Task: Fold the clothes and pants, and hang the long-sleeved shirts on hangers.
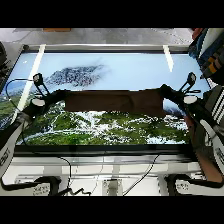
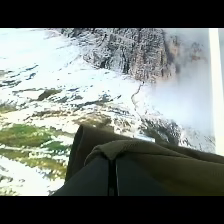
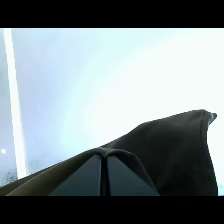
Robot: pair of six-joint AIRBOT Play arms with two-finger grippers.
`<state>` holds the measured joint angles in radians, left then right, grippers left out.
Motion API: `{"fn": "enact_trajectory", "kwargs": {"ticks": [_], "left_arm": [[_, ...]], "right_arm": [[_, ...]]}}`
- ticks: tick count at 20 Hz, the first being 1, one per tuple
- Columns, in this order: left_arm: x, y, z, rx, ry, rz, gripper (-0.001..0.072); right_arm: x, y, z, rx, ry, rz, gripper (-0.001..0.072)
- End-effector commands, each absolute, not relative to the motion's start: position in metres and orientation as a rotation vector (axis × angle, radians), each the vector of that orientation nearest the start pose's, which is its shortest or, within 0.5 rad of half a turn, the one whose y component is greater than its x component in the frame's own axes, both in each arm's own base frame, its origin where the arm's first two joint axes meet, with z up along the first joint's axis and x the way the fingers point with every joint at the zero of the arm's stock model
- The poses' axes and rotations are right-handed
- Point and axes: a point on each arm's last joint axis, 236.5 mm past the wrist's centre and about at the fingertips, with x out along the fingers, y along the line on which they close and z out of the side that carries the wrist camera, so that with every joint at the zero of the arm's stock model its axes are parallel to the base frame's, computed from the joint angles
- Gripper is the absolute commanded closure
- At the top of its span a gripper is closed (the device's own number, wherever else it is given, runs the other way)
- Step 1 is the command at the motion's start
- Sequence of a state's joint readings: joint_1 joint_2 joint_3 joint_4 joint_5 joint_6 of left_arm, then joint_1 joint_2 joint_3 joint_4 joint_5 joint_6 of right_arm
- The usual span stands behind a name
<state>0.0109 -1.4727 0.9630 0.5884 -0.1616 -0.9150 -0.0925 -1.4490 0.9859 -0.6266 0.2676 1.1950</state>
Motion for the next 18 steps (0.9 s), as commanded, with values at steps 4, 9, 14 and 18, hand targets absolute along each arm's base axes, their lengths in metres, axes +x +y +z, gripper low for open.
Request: {"fn": "enact_trajectory", "kwargs": {"ticks": [4, 9, 14, 18], "left_arm": [[0.541, -0.039, -0.030, -0.351, 0.636, -0.045, -0.0013], [0.517, -0.031, -0.009, -0.518, 0.721, -0.114, 0.0022], [0.471, -0.006, -0.036, -0.706, 0.943, -0.178, 0.0020], [0.463, -0.011, -0.075, -0.690, 1.029, -0.204, 0.0018]], "right_arm": [[0.532, 0.008, -0.033, 0.606, 0.705, -0.035, 0.0112], [0.522, -0.002, -0.028, 0.621, 0.741, -0.017, 0.0047], [0.500, -0.015, -0.037, 0.667, 0.840, 0.013, 0.0048], [0.492, -0.004, -0.040, 0.680, 0.886, 0.052, 0.0050]]}}
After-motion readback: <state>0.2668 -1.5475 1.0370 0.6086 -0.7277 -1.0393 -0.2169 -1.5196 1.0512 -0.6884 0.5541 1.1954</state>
